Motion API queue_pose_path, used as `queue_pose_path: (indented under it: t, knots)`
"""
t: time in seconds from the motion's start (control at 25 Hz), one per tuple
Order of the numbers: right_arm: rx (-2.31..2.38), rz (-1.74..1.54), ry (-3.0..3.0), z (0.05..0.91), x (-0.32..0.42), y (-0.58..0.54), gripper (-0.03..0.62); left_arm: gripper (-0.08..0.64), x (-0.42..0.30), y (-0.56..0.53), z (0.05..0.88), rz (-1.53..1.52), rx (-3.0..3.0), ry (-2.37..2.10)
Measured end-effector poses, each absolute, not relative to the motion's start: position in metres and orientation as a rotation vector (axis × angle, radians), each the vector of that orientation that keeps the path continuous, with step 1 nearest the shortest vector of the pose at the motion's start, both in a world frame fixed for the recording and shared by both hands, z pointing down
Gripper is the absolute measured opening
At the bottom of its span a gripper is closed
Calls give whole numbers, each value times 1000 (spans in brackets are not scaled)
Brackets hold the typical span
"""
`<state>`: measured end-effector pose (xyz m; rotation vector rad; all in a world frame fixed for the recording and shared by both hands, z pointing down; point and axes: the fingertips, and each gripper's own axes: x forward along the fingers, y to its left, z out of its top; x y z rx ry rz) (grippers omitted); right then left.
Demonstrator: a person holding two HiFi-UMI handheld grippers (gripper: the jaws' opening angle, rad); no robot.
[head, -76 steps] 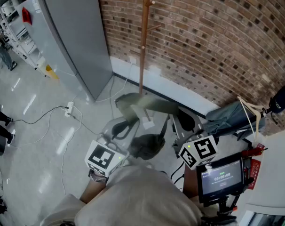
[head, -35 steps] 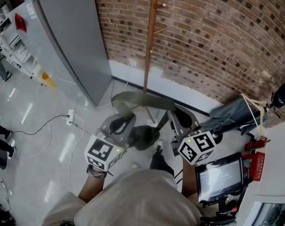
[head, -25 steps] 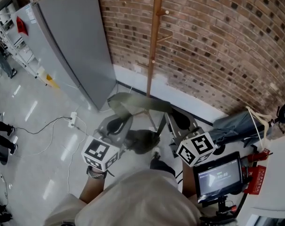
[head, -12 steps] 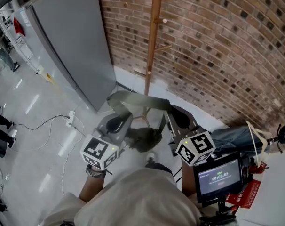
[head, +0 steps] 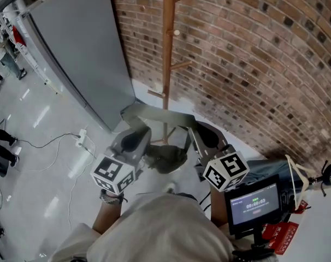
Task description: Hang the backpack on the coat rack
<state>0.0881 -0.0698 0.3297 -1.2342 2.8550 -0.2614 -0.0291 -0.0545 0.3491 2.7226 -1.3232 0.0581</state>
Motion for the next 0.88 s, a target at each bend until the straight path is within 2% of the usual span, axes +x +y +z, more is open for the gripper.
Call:
queue_pose_path:
  t: [0.88]
  knots:
    - [-1124,-400,2887,349,97,-142,8,14,-33,-115,369,88,2615,-1432]
